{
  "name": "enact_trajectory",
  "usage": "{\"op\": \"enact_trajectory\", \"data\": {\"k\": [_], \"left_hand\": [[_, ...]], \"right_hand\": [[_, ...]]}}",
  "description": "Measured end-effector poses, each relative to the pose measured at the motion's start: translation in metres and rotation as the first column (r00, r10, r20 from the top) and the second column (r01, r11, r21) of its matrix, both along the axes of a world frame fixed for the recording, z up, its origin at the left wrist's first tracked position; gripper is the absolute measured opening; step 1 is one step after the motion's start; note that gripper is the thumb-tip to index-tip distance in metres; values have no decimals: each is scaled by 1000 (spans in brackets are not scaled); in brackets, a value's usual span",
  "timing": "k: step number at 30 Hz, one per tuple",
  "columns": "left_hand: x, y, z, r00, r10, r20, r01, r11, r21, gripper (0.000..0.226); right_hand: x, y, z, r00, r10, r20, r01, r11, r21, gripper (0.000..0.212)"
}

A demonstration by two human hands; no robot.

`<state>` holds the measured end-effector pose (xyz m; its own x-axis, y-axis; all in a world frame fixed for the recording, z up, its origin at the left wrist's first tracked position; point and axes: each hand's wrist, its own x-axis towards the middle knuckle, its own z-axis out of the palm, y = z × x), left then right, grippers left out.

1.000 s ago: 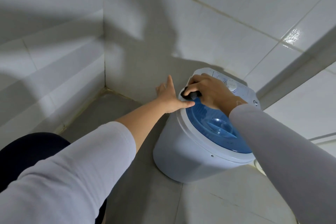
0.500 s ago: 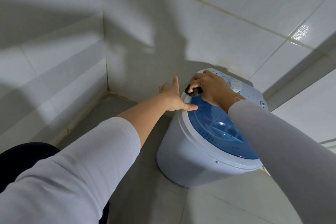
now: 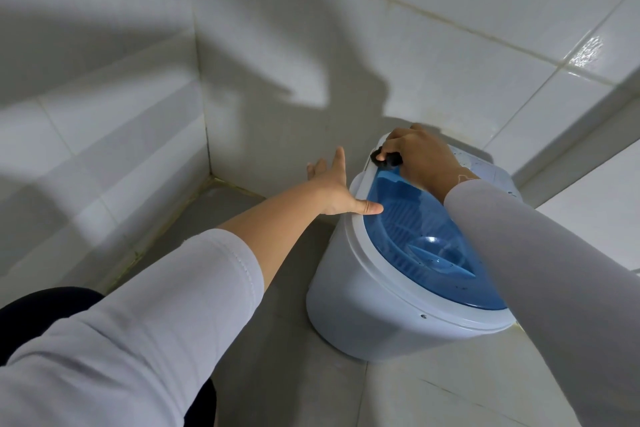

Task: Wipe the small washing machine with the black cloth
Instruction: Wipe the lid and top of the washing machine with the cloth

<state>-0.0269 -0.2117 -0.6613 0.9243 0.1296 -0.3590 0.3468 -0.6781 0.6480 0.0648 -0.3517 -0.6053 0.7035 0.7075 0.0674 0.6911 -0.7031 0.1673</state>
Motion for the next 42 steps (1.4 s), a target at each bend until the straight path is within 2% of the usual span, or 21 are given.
{"op": "enact_trajectory", "data": {"k": [5,9,11,15,21,29,42], "left_hand": [[1,-1,-1,1000,1,9,-1,1000,27,139],[5,3,5,1000,4,7,-5,1000,26,139],[9,4,10,1000,25,7,-25,1000,-12,134],[21,0,17,997,41,67,-42,999,20,125],[36,-6,17,997,22,71,-23,1000,18,121],[42,0,10,1000,9,10,-9,1000,1,126],[42,-2,9,1000,-6,7,6,999,39,125]], "right_hand": [[4,4,4,996,-77,-34,78,996,35,46],[12,-2,26,959,-234,-157,273,912,307,50],[15,-7,39,949,-260,-181,308,886,345,51],[11,-11,43,957,-234,-171,272,930,246,48],[-1,-10,13,977,-148,-152,156,987,42,53],[6,-2,5,994,-84,-71,85,996,3,52],[40,13,3,992,-118,35,118,993,-1,42]]}}
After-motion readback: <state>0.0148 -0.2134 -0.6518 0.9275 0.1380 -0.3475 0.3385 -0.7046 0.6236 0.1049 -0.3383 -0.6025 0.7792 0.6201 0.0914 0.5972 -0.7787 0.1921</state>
